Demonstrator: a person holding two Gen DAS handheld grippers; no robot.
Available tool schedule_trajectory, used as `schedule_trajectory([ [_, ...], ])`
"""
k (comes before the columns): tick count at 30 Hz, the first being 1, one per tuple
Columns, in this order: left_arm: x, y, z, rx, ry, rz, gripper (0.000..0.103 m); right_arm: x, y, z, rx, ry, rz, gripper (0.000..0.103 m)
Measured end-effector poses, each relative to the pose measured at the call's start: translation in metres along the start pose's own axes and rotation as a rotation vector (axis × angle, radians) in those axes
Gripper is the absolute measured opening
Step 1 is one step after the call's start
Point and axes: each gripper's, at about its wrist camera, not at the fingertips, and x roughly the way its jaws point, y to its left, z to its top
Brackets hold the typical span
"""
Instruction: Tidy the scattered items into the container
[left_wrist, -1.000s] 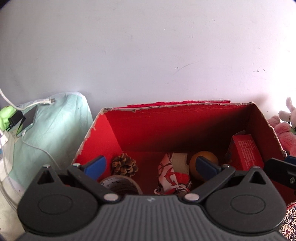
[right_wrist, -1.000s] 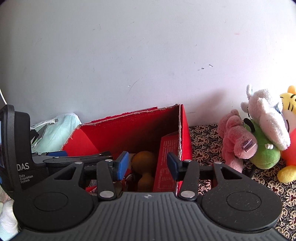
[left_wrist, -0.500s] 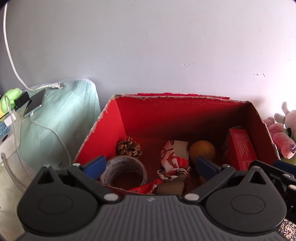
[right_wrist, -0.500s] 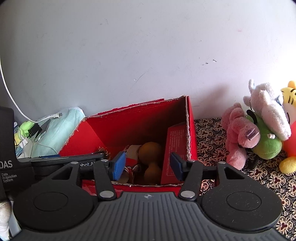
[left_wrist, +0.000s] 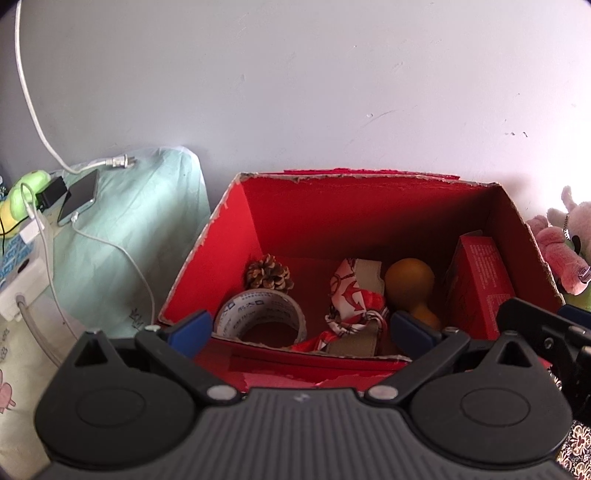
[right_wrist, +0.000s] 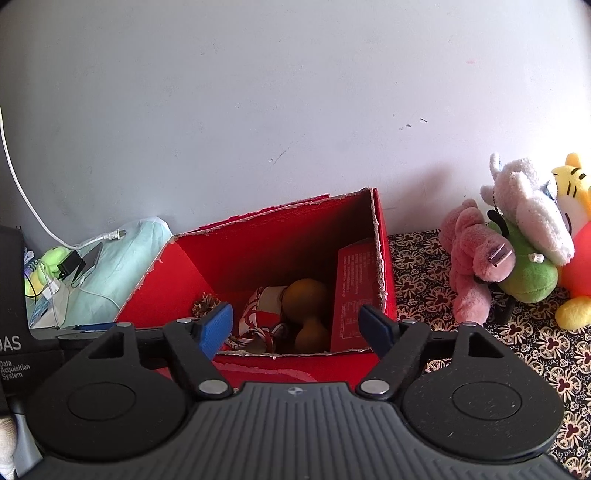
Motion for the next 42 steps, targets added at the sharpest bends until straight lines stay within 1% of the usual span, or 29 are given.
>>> schedule_trajectory([
  [2, -0.004, 0.003, 0.001, -0.005, -0.005, -0.002, 0.103, -0.002, 0.002, 0.001, -0.007, 0.001, -0.012, 0.070],
  [4, -0.007, 0.006, 0.002, -0.014, -0.004, 0.005, 0.103, -0.004, 0.004, 0.002, -0.005, 0.004, -0.022, 0.069],
  [6, -0.011, 0.009, 0.003, -0.015, -0.007, 0.005, 0.103, -0.006, 0.005, 0.002, -0.003, 0.007, -0.016, 0.063],
  [8, -0.014, 0.008, 0.004, -0.006, -0.006, 0.020, 0.103, -0.008, 0.008, 0.002, -0.011, 0.009, -0.007, 0.059],
  [11, -0.016, 0.008, 0.005, 0.001, 0.014, 0.029, 0.103, -0.011, 0.011, 0.002, -0.019, 0.003, 0.004, 0.052],
  [15, -0.018, 0.010, 0.007, -0.009, 0.050, 0.008, 0.103, -0.016, 0.015, 0.002, -0.013, -0.004, -0.008, 0.052],
  [19, -0.016, 0.010, 0.008, -0.016, 0.086, 0.009, 0.103, -0.017, 0.014, 0.002, 0.000, 0.003, -0.034, 0.053],
  [20, -0.015, 0.010, 0.009, -0.017, 0.089, 0.007, 0.103, -0.017, 0.014, 0.002, 0.004, 0.004, -0.041, 0.054],
  [22, -0.014, 0.010, 0.010, -0.018, 0.092, 0.013, 0.103, -0.018, 0.012, 0.003, 0.011, 0.004, -0.054, 0.057],
  [23, -0.014, 0.010, 0.011, -0.015, 0.091, 0.014, 0.103, -0.018, 0.012, 0.004, 0.011, 0.004, -0.061, 0.062],
  [24, -0.014, 0.009, 0.012, -0.011, 0.089, 0.012, 0.103, -0.019, 0.011, 0.004, 0.009, 0.003, -0.068, 0.063],
  [26, -0.014, 0.007, 0.015, -0.001, 0.085, 0.003, 0.103, -0.019, 0.012, 0.006, 0.004, 0.000, -0.076, 0.063],
  [31, -0.007, 0.004, 0.023, 0.025, 0.088, 0.010, 0.103, -0.013, 0.016, 0.011, -0.014, 0.008, -0.081, 0.064],
  [34, 0.000, 0.007, 0.027, 0.025, 0.102, 0.003, 0.103, -0.010, 0.018, 0.012, -0.041, 0.000, -0.081, 0.063],
  [36, 0.005, 0.010, 0.028, 0.020, 0.119, -0.003, 0.103, -0.006, 0.015, 0.012, -0.031, 0.002, -0.082, 0.062],
  [37, 0.008, 0.012, 0.028, 0.019, 0.128, -0.005, 0.103, -0.003, 0.013, 0.013, -0.016, 0.009, -0.080, 0.060],
  [39, 0.011, 0.015, 0.028, 0.019, 0.136, -0.007, 0.103, 0.002, 0.010, 0.014, 0.011, 0.022, -0.071, 0.052],
  [42, 0.017, 0.019, 0.030, 0.019, 0.143, -0.012, 0.103, 0.009, 0.012, 0.015, 0.020, 0.035, -0.071, 0.050],
])
